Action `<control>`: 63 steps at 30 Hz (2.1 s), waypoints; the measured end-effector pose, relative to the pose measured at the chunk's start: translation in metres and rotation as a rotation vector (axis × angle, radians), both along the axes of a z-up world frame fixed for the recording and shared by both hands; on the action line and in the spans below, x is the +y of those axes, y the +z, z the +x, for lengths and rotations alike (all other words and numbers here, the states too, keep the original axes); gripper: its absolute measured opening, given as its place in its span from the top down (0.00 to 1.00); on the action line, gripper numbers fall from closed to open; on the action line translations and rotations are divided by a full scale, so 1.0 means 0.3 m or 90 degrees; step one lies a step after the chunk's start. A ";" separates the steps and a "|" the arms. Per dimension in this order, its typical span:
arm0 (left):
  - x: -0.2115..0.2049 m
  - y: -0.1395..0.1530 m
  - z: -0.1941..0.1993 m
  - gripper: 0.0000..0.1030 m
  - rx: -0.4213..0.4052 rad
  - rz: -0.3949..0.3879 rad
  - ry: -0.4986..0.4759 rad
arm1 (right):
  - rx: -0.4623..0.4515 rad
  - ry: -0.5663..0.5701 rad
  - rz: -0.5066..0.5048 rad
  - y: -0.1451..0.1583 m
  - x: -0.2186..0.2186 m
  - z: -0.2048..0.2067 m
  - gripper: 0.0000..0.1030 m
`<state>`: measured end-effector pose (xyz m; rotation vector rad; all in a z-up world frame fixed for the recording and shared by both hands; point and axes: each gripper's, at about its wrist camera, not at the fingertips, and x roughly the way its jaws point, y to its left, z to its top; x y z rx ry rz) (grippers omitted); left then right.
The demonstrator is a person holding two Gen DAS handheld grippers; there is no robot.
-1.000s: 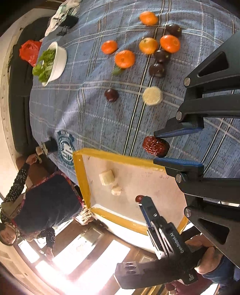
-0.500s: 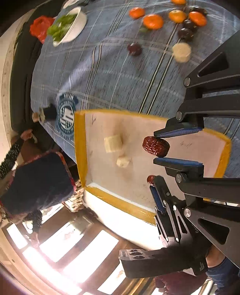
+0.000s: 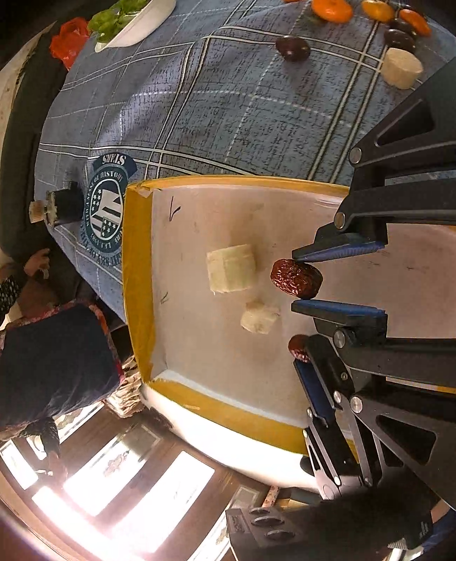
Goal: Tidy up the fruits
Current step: 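Carry both dates over the yellow tray and open both grippers, then move the left gripper to a pale yam slice and grasp it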
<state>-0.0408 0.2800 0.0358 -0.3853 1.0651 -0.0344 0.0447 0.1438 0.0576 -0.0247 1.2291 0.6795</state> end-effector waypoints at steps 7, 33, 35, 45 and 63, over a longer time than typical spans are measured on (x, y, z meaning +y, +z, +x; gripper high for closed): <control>0.006 -0.016 0.021 0.81 0.007 -0.005 0.001 | 0.004 0.003 -0.010 -0.029 0.013 0.025 0.75; -0.038 0.060 -0.031 0.66 -0.028 -0.006 0.029 | -0.003 -0.018 0.069 0.086 -0.130 -0.037 0.65; -0.055 0.064 -0.036 0.66 -0.028 -0.006 0.028 | -0.005 -0.023 0.070 0.096 -0.151 -0.049 0.65; -0.136 0.100 -0.077 0.66 -0.040 0.001 0.024 | -0.012 -0.047 0.103 0.146 -0.307 -0.108 0.65; -0.523 0.138 -0.020 0.66 -0.051 -0.003 -0.126 | 0.049 -0.288 0.094 0.013 -0.956 -0.291 0.66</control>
